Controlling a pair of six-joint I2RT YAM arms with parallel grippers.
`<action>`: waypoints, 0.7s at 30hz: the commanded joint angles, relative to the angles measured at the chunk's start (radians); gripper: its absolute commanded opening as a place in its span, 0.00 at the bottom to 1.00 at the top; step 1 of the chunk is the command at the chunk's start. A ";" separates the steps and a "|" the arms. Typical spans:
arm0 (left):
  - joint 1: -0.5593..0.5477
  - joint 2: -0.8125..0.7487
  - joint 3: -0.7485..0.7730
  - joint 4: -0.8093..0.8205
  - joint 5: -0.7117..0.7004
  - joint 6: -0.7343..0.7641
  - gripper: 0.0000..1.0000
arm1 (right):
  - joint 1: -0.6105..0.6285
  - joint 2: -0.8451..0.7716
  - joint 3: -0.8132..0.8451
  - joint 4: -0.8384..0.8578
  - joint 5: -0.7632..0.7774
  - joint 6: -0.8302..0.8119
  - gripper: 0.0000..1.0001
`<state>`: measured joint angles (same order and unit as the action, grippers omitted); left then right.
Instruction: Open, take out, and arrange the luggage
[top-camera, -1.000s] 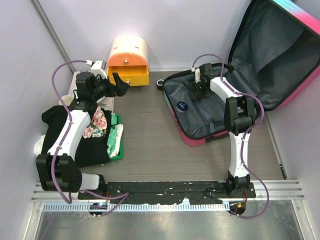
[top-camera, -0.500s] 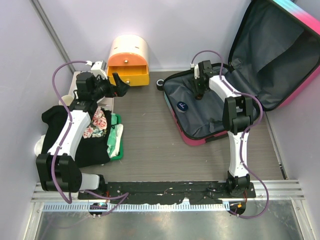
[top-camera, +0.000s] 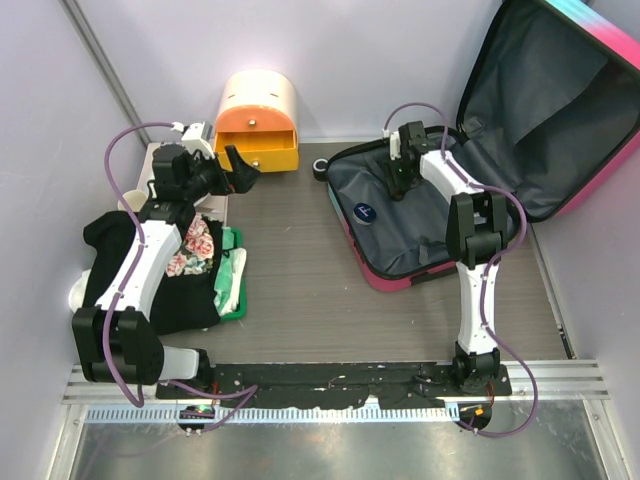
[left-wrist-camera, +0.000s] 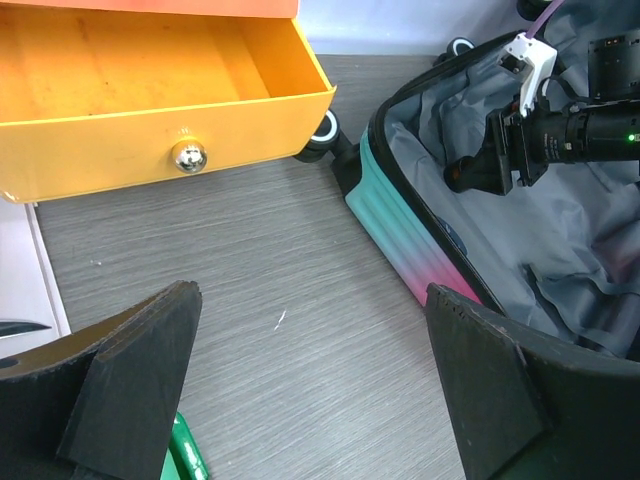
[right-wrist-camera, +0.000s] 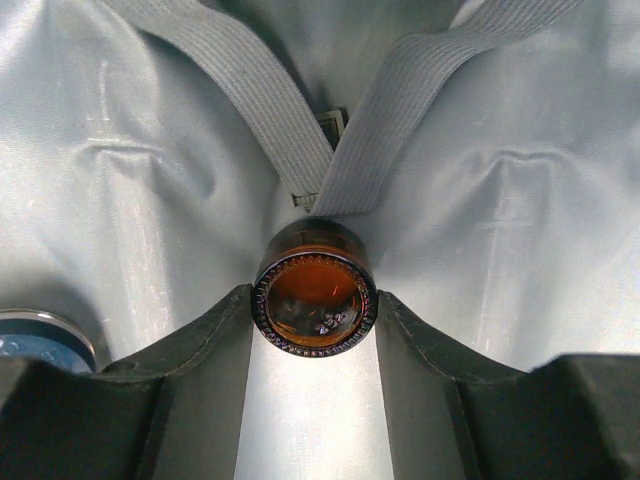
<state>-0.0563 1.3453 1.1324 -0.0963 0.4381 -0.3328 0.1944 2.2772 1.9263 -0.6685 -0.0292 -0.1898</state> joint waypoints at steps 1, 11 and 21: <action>0.006 -0.014 0.013 0.027 0.028 0.035 1.00 | -0.027 -0.053 0.078 -0.017 -0.073 0.004 0.23; 0.007 -0.014 0.015 0.271 0.229 0.110 0.99 | -0.118 -0.292 0.126 -0.099 -0.806 0.087 0.01; -0.148 -0.034 -0.052 0.642 0.340 0.258 0.99 | -0.118 -0.514 -0.137 0.499 -1.230 0.732 0.01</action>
<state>-0.1223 1.3453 1.1133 0.3527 0.7368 -0.2264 0.0711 1.8641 1.9148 -0.5568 -1.0016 0.1604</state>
